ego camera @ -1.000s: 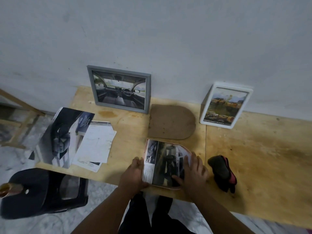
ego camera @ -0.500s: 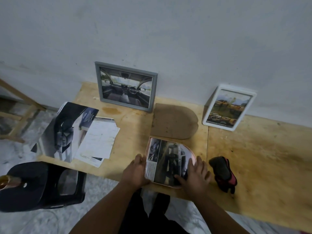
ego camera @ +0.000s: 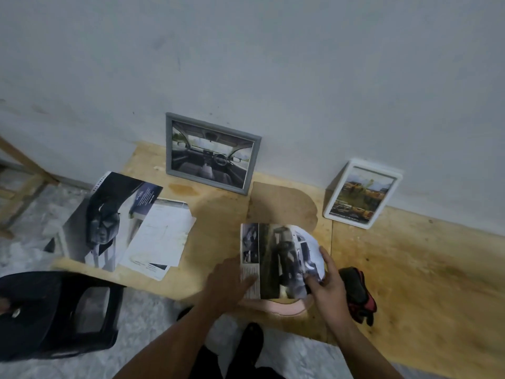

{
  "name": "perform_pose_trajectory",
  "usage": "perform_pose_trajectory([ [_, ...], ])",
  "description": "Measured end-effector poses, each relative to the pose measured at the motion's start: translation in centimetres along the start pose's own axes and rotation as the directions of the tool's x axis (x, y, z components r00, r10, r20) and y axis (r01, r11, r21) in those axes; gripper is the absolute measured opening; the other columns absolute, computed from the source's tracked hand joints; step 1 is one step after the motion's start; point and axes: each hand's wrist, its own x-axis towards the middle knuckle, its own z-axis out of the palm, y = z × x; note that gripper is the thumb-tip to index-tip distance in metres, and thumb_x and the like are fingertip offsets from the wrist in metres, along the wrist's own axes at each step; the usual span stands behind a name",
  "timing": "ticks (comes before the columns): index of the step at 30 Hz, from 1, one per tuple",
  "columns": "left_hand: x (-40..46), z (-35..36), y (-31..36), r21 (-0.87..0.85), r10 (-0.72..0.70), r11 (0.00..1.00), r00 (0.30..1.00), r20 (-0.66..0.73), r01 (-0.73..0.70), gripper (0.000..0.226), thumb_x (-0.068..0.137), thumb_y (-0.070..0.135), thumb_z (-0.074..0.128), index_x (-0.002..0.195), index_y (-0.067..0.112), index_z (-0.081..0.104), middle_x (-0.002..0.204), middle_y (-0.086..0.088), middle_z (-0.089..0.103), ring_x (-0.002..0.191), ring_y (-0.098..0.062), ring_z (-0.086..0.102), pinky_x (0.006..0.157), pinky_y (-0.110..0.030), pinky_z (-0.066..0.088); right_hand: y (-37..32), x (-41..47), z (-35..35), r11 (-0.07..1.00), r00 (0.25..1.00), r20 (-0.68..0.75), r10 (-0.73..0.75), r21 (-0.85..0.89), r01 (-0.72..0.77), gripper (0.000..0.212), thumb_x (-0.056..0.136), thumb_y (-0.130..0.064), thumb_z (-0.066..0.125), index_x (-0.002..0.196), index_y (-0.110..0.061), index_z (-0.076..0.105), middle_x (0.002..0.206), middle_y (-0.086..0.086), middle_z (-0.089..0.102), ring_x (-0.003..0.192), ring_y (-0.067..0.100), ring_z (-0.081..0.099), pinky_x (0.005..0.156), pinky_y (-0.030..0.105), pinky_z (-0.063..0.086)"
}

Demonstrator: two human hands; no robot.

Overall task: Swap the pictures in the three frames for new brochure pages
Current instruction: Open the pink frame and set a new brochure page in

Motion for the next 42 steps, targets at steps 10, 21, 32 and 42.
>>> perform_pose_trajectory([
  [10,0.4,-14.0,-6.2,-0.726,-0.309,0.688,0.906,-0.29,0.002,0.035,0.096,0.011,0.071,0.126,0.029,0.062,0.103,0.006,0.075,0.087,-0.006,0.073,0.071,-0.024,0.058,-9.9,4.3,16.7,0.995,0.993,0.096,-0.069,-0.059,0.075,0.059,0.09,0.007,0.065,0.14,-0.019,0.051,0.118,0.0,0.069,0.089,-0.007,0.069,0.068,0.01,0.053],
  [21,0.2,-25.6,-24.9,-0.583,-0.526,0.786,0.715,-0.46,0.204,0.007,0.098,0.03,0.066,0.096,0.025,0.07,0.082,0.004,0.07,0.076,-0.019,0.069,0.059,-0.029,0.046,-13.2,12.3,43.8,0.851,0.836,0.546,0.054,-0.464,0.248,0.063,0.095,-0.038,0.059,0.152,-0.018,0.043,0.147,0.005,0.053,0.133,0.03,0.051,0.103,0.036,0.044],
  [32,-0.1,-24.6,-30.0,0.075,-0.339,0.878,0.724,-0.601,0.473,0.051,0.087,0.053,0.054,0.119,0.014,0.065,0.119,-0.017,0.063,0.104,-0.042,0.059,0.075,-0.053,0.054,-9.8,13.1,43.7,0.457,0.937,0.349,-0.021,-0.83,0.32,0.083,0.091,-0.066,0.053,0.158,-0.03,0.019,0.16,0.009,0.026,0.147,0.033,0.027,0.113,0.054,0.031],
  [42,0.7,-24.1,-31.4,0.404,-0.06,0.887,0.923,-0.379,0.223,0.067,0.083,0.058,0.045,0.138,0.024,0.062,0.152,-0.011,0.052,0.136,-0.041,0.05,0.099,-0.06,0.046,-6.4,12.5,38.3,0.289,0.954,0.292,0.072,-0.921,0.26,0.12,0.068,-0.087,0.06,0.16,-0.03,0.011,0.165,0.005,0.019,0.153,0.033,0.011,0.12,0.067,0.001],
])
